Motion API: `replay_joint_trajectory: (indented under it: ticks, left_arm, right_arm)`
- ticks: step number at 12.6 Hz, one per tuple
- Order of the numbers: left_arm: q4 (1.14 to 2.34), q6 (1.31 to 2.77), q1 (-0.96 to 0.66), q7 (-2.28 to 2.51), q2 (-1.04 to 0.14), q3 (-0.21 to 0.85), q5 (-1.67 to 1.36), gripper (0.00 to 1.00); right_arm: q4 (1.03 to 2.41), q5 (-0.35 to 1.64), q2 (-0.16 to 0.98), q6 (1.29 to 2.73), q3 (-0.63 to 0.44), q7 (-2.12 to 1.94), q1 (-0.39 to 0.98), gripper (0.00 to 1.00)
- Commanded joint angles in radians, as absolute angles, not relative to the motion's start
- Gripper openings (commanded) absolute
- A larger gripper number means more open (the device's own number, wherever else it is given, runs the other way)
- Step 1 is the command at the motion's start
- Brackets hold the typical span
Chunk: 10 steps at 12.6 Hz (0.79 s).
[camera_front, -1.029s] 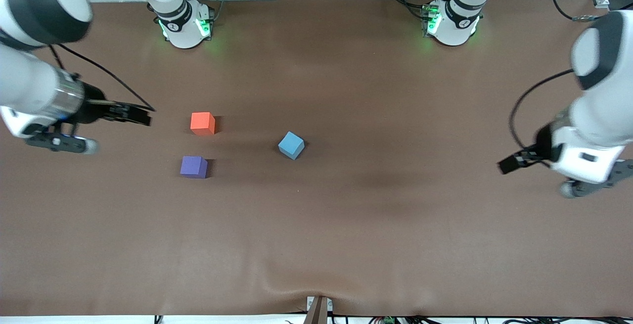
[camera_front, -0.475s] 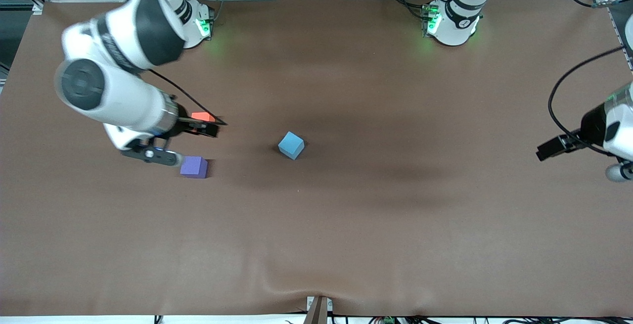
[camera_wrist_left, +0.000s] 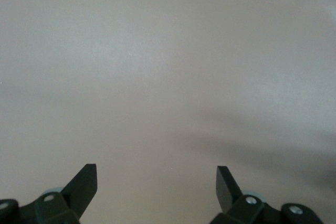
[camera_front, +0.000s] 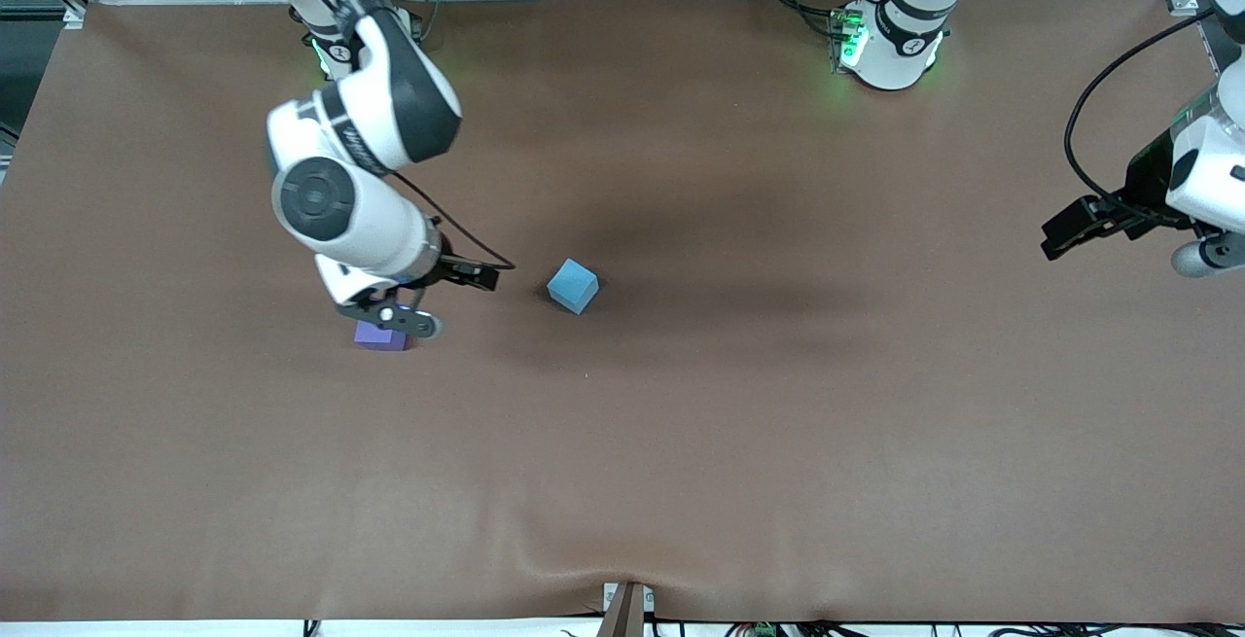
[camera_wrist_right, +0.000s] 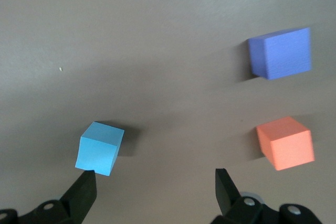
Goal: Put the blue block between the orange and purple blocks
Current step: 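Lower the right gripper onto the blue cube and grasp it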
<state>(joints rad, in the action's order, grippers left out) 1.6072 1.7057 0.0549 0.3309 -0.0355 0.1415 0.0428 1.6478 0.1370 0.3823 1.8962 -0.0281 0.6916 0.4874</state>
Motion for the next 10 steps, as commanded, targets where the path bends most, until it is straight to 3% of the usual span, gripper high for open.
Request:
replay_joint_trajectory:
  ticks: [1, 7, 10]
  left_arm:
    - [1.64, 1.726, 0.061, 0.305, -0.014, 0.15, 0.028, 1.0]
    - [1.631, 1.657, 0.067, 0.23, 0.008, 0.164, 0.026, 1.0]
    - [1.62, 1.655, 0.061, 0.218, 0.017, 0.169, 0.028, 1.0]
  right_arm:
    - [1.698, 0.153, 0.408, 2.012, -0.035, 0.757, 0.523, 1.0]
    - [1.697, 0.183, 0.554, 2.212, -0.035, 0.937, 0.624, 1.0]
    - [1.694, 0.183, 0.592, 2.238, -0.035, 0.995, 0.647, 1.0]
